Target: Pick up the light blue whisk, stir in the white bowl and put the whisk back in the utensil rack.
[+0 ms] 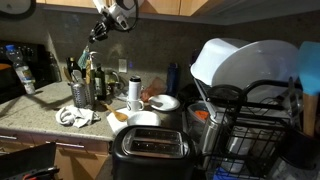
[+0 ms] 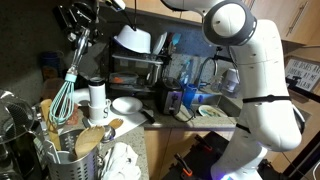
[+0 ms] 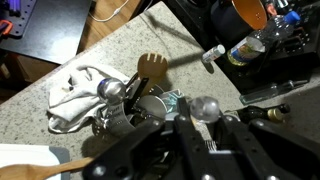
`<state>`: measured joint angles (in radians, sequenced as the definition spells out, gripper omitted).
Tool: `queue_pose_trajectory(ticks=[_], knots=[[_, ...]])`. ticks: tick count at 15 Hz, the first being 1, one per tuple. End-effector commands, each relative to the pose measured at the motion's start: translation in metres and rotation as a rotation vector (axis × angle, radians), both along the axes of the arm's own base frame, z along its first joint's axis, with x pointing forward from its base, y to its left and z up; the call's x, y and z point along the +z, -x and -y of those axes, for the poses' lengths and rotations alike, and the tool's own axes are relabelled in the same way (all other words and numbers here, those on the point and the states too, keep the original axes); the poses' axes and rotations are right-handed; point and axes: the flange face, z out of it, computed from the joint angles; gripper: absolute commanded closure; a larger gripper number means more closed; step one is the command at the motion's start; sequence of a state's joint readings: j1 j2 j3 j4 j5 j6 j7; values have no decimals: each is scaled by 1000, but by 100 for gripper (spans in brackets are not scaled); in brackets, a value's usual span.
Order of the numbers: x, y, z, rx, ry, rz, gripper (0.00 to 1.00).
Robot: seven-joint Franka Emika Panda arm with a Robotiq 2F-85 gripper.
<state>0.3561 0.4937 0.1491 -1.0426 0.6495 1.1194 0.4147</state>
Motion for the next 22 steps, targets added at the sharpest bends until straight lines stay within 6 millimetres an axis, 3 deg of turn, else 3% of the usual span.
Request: queue_pose_trajectory(ticks=[1,7,14,22], knots=[[7,20,-5,37,3,-24,89],[23,40,-8,70,26,-16,89],[19,53,-12,92,54,-7,89],[-18,76,-32,160,104,-52,89]])
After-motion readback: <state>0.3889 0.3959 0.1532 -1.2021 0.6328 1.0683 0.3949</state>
